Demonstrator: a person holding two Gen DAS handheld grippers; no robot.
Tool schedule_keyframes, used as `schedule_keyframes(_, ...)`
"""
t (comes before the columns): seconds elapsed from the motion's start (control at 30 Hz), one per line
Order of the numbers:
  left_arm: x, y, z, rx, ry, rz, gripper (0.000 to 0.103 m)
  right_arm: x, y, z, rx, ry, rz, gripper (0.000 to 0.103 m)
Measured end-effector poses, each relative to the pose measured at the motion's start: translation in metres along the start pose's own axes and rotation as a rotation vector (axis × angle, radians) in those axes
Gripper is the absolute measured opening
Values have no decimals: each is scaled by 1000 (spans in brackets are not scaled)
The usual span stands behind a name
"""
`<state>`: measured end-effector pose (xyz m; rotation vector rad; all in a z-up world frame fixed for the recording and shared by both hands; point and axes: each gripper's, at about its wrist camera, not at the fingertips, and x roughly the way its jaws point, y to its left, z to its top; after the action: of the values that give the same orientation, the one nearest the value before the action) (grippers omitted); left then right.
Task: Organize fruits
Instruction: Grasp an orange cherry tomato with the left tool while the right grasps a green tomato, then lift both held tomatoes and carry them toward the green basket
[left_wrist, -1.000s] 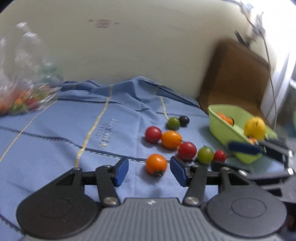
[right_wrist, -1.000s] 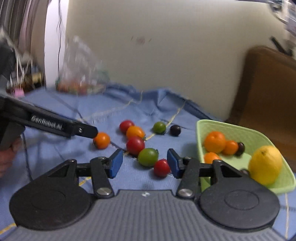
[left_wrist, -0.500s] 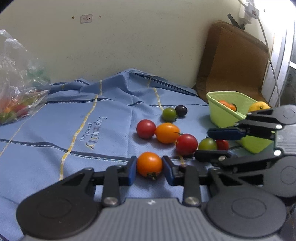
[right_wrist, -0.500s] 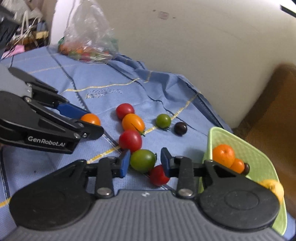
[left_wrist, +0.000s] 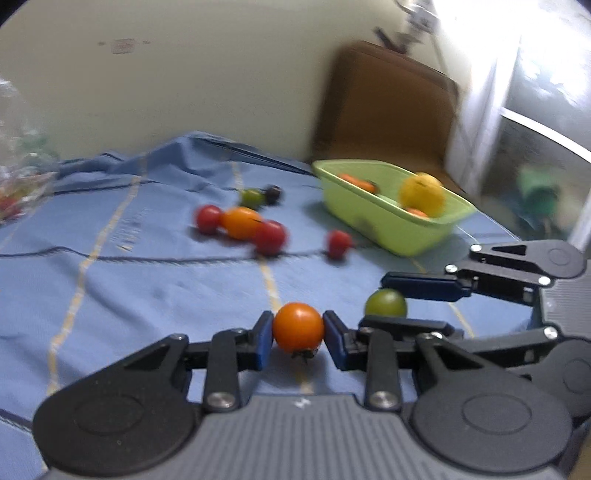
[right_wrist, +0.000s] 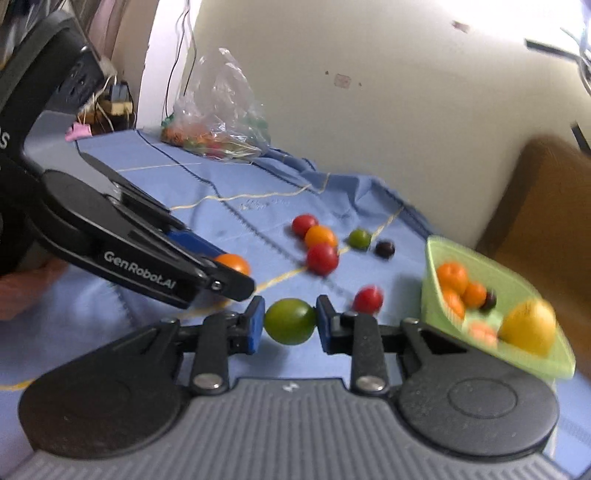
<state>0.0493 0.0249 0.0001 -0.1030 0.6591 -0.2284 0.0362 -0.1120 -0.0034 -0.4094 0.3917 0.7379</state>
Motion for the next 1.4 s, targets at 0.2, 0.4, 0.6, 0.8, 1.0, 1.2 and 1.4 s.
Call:
schedule_keyframes(0.2,6,-37,-5,58,30,-65,29,-32,-13,-25,94,5,-84,33)
schedule_keyframes(0.4,18,-63,-3,89,44,-18,30,-55,-22,-48,153,4,-155,33)
schedule_keyframes(0.6,23,-74,-3,84,35,57,31,-50,-24,-55,182,0,-153,34)
schedule_keyframes(0.8,22,-77,-3,71,32,80,31,-57,-27,-61,207,-2,-145,34)
schedule_keyframes(1.0,21,-78,-4,68,28,87,32,-54,-29,-61,223,24,-153,35)
schedule_keyframes(1.2,19,-77,-6,63,21,88,33,-51,-28,-61,220,40,-154,35)
schedule_keyframes(1.4,18,-76,-8,63,10,92,35,-52,-26,-61,208,42,-161,35)
